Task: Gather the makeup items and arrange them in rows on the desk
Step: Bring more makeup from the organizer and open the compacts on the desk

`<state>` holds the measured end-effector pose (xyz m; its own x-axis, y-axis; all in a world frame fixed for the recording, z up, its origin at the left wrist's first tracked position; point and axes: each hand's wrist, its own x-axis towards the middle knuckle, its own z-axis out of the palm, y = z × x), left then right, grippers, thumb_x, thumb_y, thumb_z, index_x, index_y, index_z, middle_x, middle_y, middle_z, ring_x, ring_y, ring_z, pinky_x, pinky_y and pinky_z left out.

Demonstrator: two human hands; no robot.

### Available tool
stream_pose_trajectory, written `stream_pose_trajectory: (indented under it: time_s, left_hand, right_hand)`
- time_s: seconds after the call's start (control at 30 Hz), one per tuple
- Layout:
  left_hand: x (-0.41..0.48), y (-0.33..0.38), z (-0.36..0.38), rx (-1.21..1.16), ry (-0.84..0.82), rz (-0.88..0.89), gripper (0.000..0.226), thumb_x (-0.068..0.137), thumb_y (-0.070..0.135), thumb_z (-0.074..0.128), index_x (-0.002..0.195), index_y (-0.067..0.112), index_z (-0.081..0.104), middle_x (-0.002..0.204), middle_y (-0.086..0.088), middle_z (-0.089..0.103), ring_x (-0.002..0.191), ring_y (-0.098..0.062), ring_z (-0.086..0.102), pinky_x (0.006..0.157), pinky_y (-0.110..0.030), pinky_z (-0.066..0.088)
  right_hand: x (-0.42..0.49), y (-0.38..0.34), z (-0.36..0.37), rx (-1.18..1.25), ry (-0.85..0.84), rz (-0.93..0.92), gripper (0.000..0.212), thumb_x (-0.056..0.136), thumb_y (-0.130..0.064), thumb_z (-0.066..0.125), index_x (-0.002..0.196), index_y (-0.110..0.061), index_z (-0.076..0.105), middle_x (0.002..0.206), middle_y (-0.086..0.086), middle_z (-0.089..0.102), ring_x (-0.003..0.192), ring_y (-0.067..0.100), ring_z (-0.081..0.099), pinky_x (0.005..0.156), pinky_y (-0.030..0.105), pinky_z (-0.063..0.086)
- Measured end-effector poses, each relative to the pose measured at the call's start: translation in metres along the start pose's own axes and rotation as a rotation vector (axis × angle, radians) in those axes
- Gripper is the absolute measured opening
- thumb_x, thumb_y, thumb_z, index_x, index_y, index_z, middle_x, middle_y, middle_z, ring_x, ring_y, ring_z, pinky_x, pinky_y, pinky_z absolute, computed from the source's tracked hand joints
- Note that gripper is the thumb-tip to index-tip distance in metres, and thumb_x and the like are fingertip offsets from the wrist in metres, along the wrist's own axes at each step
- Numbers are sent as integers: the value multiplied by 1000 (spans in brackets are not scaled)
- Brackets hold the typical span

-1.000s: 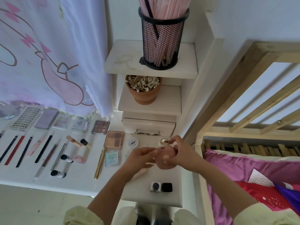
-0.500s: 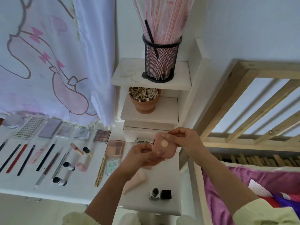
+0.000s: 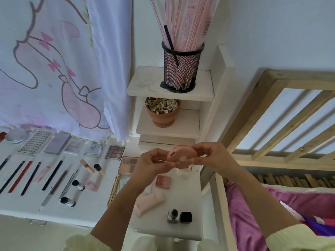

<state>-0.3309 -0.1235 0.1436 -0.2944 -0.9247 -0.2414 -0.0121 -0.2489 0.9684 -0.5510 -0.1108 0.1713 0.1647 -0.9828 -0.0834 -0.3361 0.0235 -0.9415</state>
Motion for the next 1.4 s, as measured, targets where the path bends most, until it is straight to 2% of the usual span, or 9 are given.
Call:
stream_pose_trajectory:
  time_s: [0.2, 0.4, 0.63, 0.83, 0.9, 1.0, 1.17, 1.33, 1.4]
  left_hand:
    - [-3, 4, 8, -286, -133, -135, 45, 83, 32, 64, 124, 14, 62, 117, -11, 69, 111, -24, 65, 98, -40, 49]
    - [1, 3, 32, -315, -42, -146, 48, 93, 46, 54, 113, 5, 68, 110, -15, 71, 110, -23, 65, 100, -38, 48]
    - [5, 7, 26, -688, -26, -310, 62, 85, 50, 55, 108, -7, 64, 108, -29, 65, 97, -30, 65, 89, -35, 54]
    - [4, 8, 23, -733, -27, -326, 63, 89, 48, 54, 111, -10, 61, 108, -30, 65, 100, -33, 66, 89, -36, 56]
    - [4, 7, 23, -710, -15, -330, 61, 90, 47, 53, 109, -9, 62, 105, -29, 66, 100, -33, 65, 88, -36, 56]
    - [2, 7, 22, -668, -11, -327, 58, 90, 46, 53, 108, -8, 62, 104, -28, 66, 95, -32, 66, 84, -35, 58]
    - [-2, 8, 24, -570, -21, -285, 54, 93, 45, 52, 106, -6, 64, 98, -24, 67, 82, -28, 69, 66, -31, 57]
    - [-5, 6, 27, -524, -62, -199, 52, 92, 42, 51, 114, -5, 60, 99, -22, 65, 90, -32, 66, 69, -33, 56]
    - [-7, 4, 27, -516, -77, -183, 52, 91, 42, 52, 114, -4, 61, 99, -21, 64, 91, -33, 65, 72, -34, 56]
  right_hand:
    - [-4, -6, 14, -429, 314, -224, 25, 73, -30, 82, 95, -33, 70, 80, -27, 61, 79, 0, 56, 70, 9, 41]
    - [-5, 4, 40, -641, 429, -448, 22, 72, -23, 80, 91, -14, 71, 80, -7, 63, 81, -3, 41, 75, 7, 35]
    - [-13, 1, 33, -482, 278, -382, 42, 75, -27, 82, 114, -18, 71, 105, -11, 70, 99, -3, 55, 86, 13, 43]
    - [-17, -10, 29, -454, 197, -352, 35, 81, -20, 76, 115, -14, 71, 111, -8, 71, 103, -4, 59, 93, 7, 42]
    - [-18, -12, 30, -455, 170, -348, 33, 82, -17, 74, 115, -12, 71, 109, -5, 72, 103, -2, 60, 91, 8, 44]
    - [-20, -15, 33, -446, 158, -355, 25, 81, -13, 72, 106, -9, 73, 97, 1, 74, 94, 10, 64, 83, 22, 50]
    - [-22, -15, 39, -509, 125, -342, 31, 80, -29, 57, 98, -8, 69, 81, 3, 69, 73, 19, 62, 68, 37, 51]
    - [-24, -16, 44, -513, 126, -340, 29, 76, -24, 58, 100, -10, 66, 68, -8, 57, 63, 3, 49, 60, 14, 43]
    - [-24, -16, 45, -499, 115, -333, 29, 74, -20, 60, 101, -10, 65, 67, -10, 55, 63, 1, 47, 61, 12, 42]
